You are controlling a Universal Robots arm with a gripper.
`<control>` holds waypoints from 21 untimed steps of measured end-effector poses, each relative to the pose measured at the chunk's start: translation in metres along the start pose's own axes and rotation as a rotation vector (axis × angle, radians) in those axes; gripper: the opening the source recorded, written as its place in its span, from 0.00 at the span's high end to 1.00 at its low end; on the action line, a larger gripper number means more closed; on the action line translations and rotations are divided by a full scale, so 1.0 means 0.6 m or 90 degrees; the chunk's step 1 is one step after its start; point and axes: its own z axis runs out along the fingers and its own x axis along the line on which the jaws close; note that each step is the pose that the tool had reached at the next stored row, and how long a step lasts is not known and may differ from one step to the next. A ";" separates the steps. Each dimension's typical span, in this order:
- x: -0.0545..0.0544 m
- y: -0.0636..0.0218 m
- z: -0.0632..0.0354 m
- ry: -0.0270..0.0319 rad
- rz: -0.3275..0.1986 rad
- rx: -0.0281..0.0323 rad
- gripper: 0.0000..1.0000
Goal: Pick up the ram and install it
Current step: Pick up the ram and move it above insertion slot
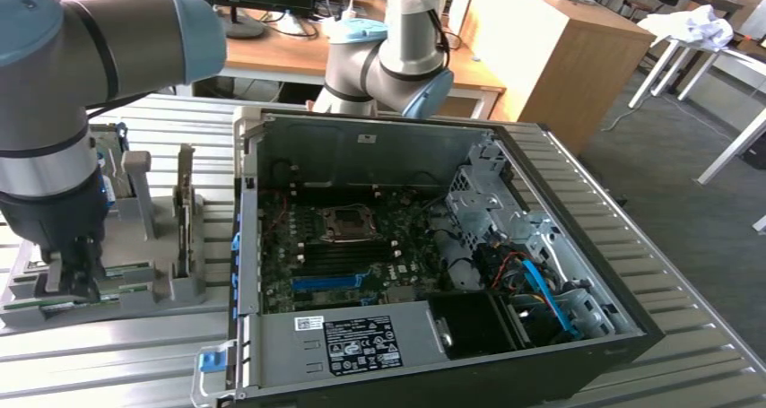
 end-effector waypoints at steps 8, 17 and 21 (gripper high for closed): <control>0.000 0.000 0.007 0.0000 0.000 0.0000 0.64; 0.000 0.000 0.013 0.0000 0.000 0.0000 0.64; 0.001 -0.001 0.016 0.0000 0.000 0.0000 0.64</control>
